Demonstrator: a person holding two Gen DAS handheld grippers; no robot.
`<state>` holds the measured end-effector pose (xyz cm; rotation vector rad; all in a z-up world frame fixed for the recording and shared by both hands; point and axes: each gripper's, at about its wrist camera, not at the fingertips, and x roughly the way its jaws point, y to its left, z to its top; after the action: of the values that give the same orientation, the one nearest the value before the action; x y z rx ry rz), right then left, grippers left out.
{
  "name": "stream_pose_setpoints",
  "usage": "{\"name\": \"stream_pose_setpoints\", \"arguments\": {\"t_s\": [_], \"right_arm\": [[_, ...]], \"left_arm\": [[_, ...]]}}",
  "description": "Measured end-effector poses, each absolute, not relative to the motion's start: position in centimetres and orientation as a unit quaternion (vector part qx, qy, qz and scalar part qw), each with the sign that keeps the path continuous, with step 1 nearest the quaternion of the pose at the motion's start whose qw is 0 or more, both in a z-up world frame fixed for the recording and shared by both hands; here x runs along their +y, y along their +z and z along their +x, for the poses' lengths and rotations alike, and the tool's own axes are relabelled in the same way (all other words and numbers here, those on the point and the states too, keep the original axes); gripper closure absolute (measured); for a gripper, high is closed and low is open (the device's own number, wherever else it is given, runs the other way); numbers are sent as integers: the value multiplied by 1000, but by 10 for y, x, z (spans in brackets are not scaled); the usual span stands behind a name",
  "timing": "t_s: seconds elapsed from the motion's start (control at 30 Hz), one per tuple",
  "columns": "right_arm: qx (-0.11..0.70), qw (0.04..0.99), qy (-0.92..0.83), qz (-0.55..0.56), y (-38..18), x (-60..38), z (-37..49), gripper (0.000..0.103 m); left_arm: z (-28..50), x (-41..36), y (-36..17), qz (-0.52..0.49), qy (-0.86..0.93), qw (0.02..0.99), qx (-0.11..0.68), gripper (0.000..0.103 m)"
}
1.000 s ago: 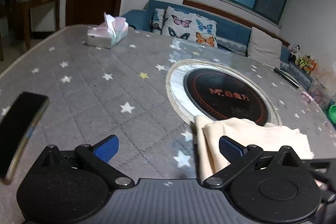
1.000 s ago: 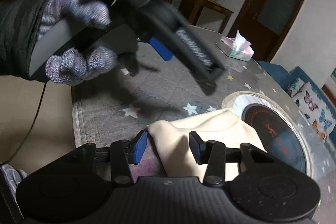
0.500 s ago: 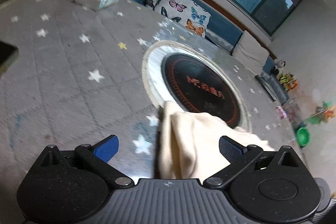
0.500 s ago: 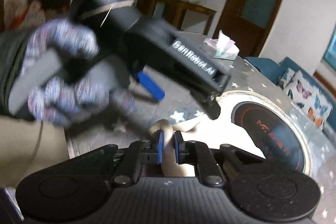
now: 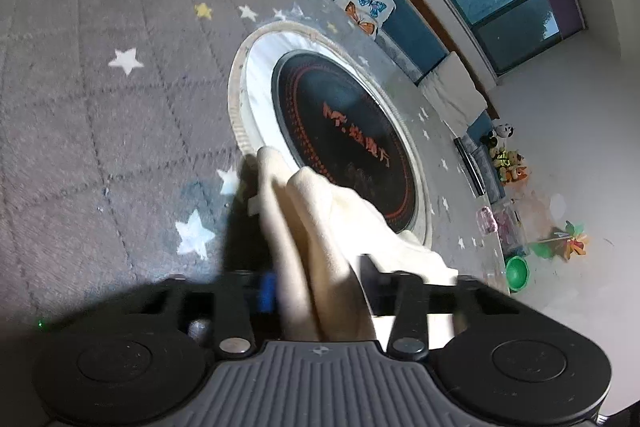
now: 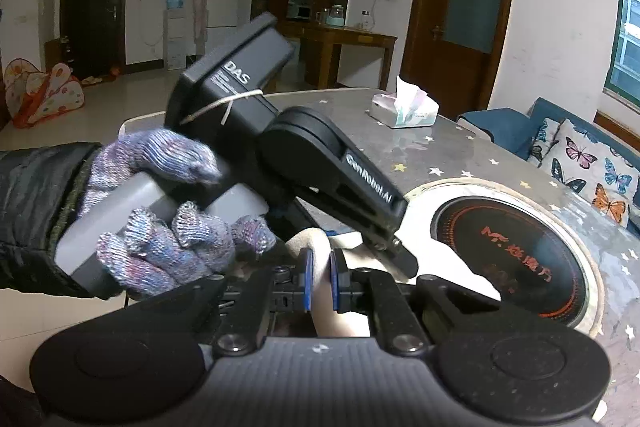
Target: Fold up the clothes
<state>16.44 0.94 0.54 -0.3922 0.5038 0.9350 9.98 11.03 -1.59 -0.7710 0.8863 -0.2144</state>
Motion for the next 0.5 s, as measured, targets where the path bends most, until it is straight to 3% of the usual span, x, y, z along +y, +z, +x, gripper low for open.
{"name": "stream_pose_setpoints", "arguments": {"t_s": [0.03, 0.13, 0.5], "right_arm": [[238, 844, 444, -185, 5, 9, 164, 95], [242, 844, 444, -180, 7, 3, 162, 95], [300, 908, 276, -102, -6, -96, 217, 92]], "left_arm": [[100, 110, -18, -363, -102, 826, 419, 83], [99, 109, -20, -357, -102, 830, 415, 86], [98, 108, -19, -349, -103, 836, 411, 86]]}}
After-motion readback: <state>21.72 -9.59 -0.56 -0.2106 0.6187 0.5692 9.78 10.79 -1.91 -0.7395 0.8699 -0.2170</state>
